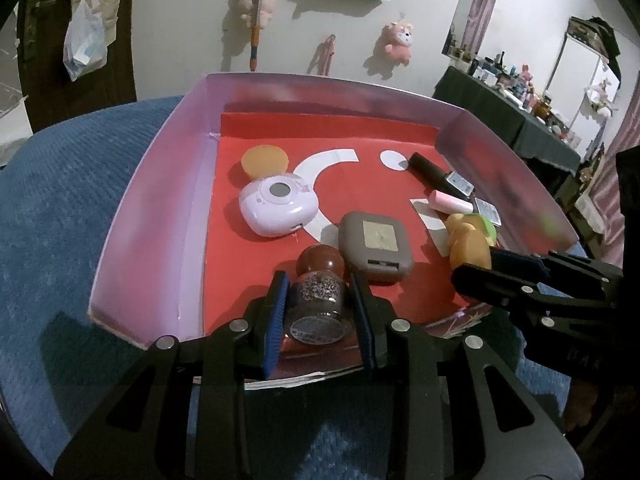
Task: Organize rigid objects
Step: 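Lower the bottle and open the left gripper while the right gripper releases the puff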
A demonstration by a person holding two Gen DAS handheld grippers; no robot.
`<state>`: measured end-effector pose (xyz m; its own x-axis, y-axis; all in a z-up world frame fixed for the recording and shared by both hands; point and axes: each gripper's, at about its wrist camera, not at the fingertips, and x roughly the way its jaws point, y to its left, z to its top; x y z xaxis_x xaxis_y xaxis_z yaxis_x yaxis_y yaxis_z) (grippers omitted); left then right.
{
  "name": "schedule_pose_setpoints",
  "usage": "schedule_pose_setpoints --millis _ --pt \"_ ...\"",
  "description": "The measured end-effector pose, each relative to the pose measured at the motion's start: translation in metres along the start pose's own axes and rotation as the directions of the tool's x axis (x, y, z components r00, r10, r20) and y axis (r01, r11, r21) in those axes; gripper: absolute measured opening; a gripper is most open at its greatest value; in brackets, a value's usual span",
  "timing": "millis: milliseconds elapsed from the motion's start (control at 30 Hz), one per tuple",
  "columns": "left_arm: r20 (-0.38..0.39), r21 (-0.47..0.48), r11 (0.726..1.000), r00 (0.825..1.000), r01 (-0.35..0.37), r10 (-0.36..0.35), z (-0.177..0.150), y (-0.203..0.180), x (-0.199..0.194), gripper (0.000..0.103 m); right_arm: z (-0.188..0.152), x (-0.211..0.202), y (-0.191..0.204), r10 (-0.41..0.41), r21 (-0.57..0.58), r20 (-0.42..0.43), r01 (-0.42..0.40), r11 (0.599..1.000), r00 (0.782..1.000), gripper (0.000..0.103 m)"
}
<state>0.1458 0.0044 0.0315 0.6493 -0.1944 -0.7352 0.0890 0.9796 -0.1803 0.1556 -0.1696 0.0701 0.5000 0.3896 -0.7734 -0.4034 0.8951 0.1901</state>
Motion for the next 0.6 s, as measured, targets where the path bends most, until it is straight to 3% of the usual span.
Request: schedule_pose_setpoints --millis 333,500,600 --pt "-0.019 -0.036 0.999 0.999 -0.036 0.036 0.012 0.004 0.016 0.029 0.011 0.006 -0.003 0.000 0.019 0.004 0.000 1.000 1.000 0.040" --pt "-0.018 -0.039 0.999 0.999 -0.034 0.033 0.012 0.005 0.018 0.029 0.009 0.019 0.002 0.006 -0.006 -0.043 -0.007 1.000 0.999 0.040" --pt "-0.019 -0.037 0.999 0.999 -0.035 0.034 0.012 0.005 0.018 0.029 0.011 0.017 0.004 -0.059 -0.026 -0.012 0.058 0.998 0.998 0.040"
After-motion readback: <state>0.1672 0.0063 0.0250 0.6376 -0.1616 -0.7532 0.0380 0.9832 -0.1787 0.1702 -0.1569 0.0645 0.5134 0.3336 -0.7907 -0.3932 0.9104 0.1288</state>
